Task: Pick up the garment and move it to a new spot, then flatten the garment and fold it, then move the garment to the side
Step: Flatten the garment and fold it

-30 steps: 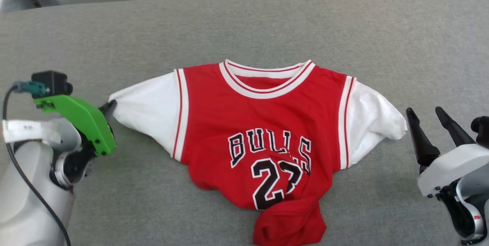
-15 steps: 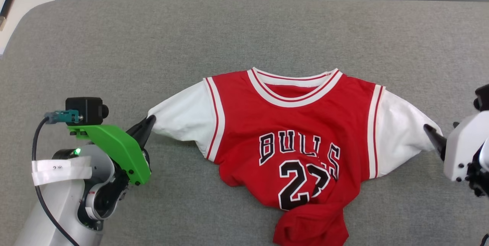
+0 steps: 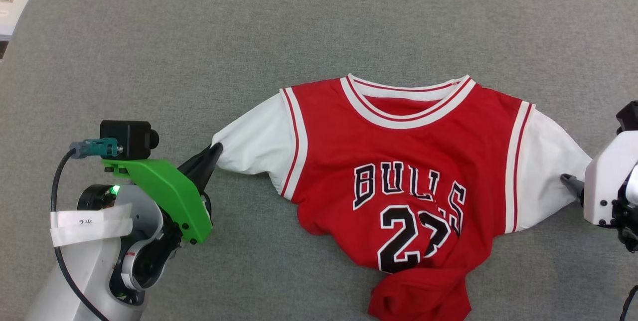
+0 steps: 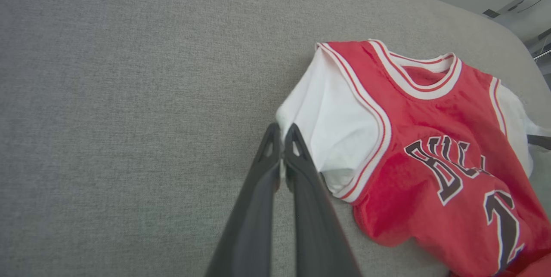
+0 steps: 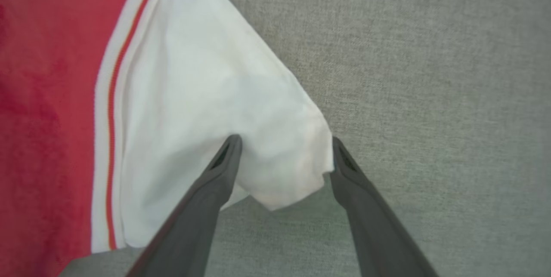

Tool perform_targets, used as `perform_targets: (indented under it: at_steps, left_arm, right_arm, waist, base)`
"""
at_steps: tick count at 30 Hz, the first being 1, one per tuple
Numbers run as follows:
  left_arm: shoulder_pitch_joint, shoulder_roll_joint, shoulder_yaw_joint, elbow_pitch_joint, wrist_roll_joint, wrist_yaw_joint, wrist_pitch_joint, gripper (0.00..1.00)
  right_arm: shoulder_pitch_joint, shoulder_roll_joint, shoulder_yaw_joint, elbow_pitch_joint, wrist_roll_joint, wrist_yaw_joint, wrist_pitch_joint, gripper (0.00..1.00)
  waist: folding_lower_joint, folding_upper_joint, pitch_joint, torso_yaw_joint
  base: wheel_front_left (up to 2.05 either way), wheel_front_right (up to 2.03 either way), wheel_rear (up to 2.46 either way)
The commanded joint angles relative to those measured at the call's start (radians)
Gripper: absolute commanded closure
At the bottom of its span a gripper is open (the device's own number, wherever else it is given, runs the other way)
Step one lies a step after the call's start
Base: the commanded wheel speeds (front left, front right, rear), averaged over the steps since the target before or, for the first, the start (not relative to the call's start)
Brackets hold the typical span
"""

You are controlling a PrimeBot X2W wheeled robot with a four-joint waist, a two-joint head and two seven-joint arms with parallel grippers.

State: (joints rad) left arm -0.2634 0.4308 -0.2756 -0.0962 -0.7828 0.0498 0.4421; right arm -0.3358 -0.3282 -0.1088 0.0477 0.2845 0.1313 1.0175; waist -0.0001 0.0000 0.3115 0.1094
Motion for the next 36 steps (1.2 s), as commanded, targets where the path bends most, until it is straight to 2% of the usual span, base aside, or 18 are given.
perform_targets:
  at_steps: [1,10,11,12,13,14,19,28,36]
  left_arm:
    - [0.001,-0.001,0.0,-0.006,0.011,0.007,0.002,1.0]
    - [-0.014,-0.002,-0.01,-0.006,0.015,0.005,0.002,1.0]
    - [-0.016,-0.001,-0.011,-0.005,0.016,0.005,0.002,1.0]
    - [-0.017,-0.001,-0.012,-0.004,0.017,0.005,0.002,1.0]
    - [-0.019,-0.001,-0.013,-0.002,0.018,0.005,0.002,1.0]
    - [-0.02,-0.001,-0.014,0.0,0.019,0.005,0.002,1.0]
    - [-0.02,0.003,-0.01,0.014,0.016,0.007,-0.001,1.0]
    - [0.004,0.025,0.022,0.029,0.018,0.018,-0.031,1.0]
    - [0.03,0.048,0.071,-0.013,0.035,0.044,-0.088,1.0]
  right_arm:
    - [-0.016,-0.003,0.008,0.013,-0.005,-0.001,-0.013,0.0]
    - [-0.018,-0.023,0.081,0.083,0.0,-0.001,-0.065,0.0]
    - [-0.016,-0.026,0.09,0.091,0.002,-0.001,-0.064,0.13]
    - [-0.014,-0.028,0.096,0.098,0.005,-0.001,-0.063,0.13]
    - [-0.013,-0.03,0.102,0.105,0.008,-0.001,-0.065,0.95]
    - [-0.013,-0.032,0.106,0.109,0.01,-0.001,-0.068,1.0]
    - [-0.022,-0.074,0.14,0.116,-0.001,-0.001,-0.14,1.0]
    - [-0.035,-0.112,0.12,0.121,0.023,-0.001,-0.283,1.0]
    - [-0.009,-0.186,0.11,0.032,0.055,-0.001,-0.425,1.0]
  waist:
    - [0.0001,0.0,0.022,0.013]
    - [0.0001,0.0,0.049,0.021]
    - [0.0001,0.0,0.049,0.021]
    - [0.0001,0.0,0.05,0.021]
    - [0.0001,0.0,0.049,0.021]
    - [0.0001,0.0,0.048,0.021]
    - [0.0001,0.0,0.027,0.013]
    - [0.0001,0.0,-0.063,-0.022]
    - [0.0001,0.0,-0.163,-0.048]
  base:
    - [0.0,0.0,0.0]
    - [0.0,0.0,0.0]
    - [0.0,0.0,0.0]
    - [0.0,0.0,0.0]
    - [0.0,0.0,0.0]
    - [0.0,0.0,0.0]
    - [0.0,0.0,0.0]
    - [0.0,0.0,0.0]
    - [0.0,0.0,0.0]
